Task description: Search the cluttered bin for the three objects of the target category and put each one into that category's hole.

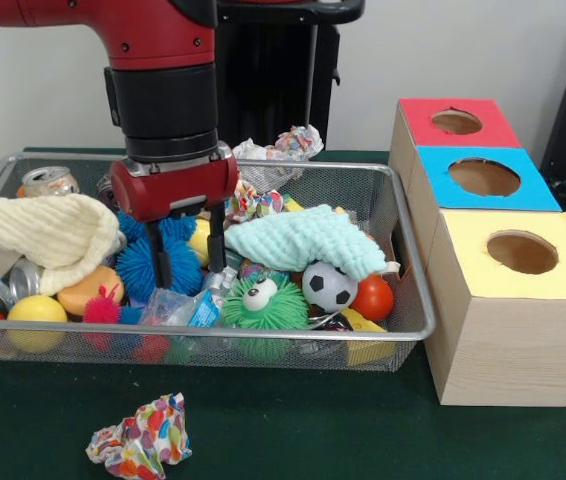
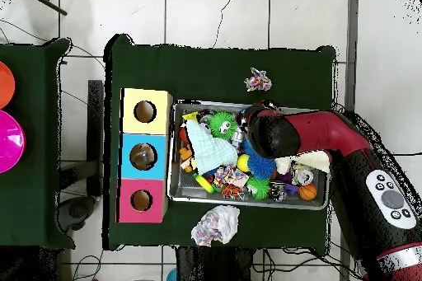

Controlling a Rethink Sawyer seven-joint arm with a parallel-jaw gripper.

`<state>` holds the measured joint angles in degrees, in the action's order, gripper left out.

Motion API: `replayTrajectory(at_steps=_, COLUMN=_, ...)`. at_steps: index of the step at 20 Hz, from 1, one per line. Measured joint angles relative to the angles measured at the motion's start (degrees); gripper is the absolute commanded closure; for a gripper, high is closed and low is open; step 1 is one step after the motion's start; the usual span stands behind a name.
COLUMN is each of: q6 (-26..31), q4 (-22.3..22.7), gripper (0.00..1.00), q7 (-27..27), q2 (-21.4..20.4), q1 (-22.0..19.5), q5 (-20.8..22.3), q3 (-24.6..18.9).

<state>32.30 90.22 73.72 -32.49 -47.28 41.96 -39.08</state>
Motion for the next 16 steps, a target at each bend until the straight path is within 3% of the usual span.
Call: replayTrajectory(at_steps=16, q6=0.0, q4=-0.02, gripper=0.0, q7=0.0, q2=3.39, q1=-0.05, q5=4.55, q3=0.02)
